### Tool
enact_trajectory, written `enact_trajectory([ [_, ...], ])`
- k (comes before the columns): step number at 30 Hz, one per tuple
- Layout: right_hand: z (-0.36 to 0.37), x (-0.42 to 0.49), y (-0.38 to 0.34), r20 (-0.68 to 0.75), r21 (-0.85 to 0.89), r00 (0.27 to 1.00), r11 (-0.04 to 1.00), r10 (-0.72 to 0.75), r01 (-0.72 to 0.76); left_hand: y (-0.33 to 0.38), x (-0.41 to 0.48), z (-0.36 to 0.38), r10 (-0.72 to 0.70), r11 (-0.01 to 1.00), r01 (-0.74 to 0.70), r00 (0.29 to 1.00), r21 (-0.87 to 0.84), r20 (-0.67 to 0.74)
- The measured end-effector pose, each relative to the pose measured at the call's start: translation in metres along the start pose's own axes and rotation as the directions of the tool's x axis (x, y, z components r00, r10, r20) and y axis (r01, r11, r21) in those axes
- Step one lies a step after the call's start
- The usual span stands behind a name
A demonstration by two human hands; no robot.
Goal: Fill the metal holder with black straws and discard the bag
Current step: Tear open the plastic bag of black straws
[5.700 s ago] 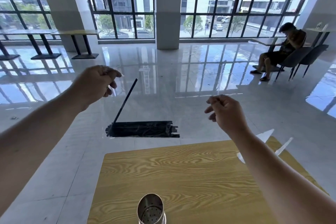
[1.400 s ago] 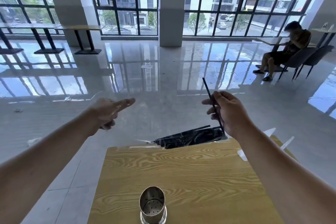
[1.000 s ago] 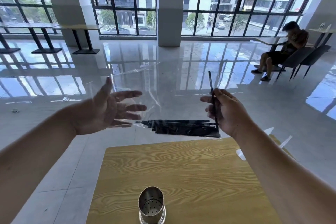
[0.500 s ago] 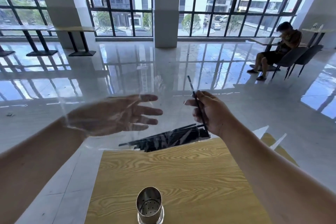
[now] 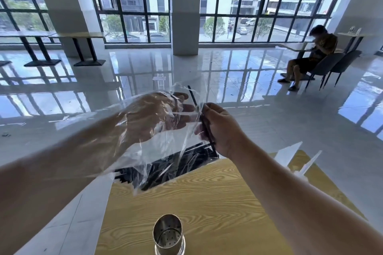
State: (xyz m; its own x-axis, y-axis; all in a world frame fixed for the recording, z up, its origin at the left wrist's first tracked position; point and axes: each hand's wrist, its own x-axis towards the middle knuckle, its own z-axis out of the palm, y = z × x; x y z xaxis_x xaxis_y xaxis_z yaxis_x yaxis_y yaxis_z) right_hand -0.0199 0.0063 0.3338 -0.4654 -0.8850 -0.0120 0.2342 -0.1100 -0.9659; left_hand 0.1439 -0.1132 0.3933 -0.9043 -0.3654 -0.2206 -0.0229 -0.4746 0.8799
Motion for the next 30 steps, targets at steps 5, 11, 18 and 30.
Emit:
enact_trajectory([
  [5,0.003,0.000,-0.003,-0.045,-0.058,0.999,0.998,-0.015,0.013,-0.006,0.004,0.015,0.122,0.940,-0.069,0.983,0.335,-0.139],
  [11,-0.004,-0.004,-0.012,-0.013,0.073,0.999,0.996,-0.051,0.052,-0.002,-0.002,0.019,0.155,0.924,-0.105,0.982,0.367,-0.111],
  [18,-0.024,-0.004,-0.031,-0.106,0.068,0.991,0.994,-0.082,0.090,0.000,-0.020,-0.014,0.078,0.891,-0.025,0.992,0.454,-0.099],
  [30,-0.032,0.003,-0.031,-0.153,0.222,0.988,0.973,-0.026,0.060,0.026,-0.053,-0.036,0.048,0.771,-0.023,0.999,0.636,-0.022],
])
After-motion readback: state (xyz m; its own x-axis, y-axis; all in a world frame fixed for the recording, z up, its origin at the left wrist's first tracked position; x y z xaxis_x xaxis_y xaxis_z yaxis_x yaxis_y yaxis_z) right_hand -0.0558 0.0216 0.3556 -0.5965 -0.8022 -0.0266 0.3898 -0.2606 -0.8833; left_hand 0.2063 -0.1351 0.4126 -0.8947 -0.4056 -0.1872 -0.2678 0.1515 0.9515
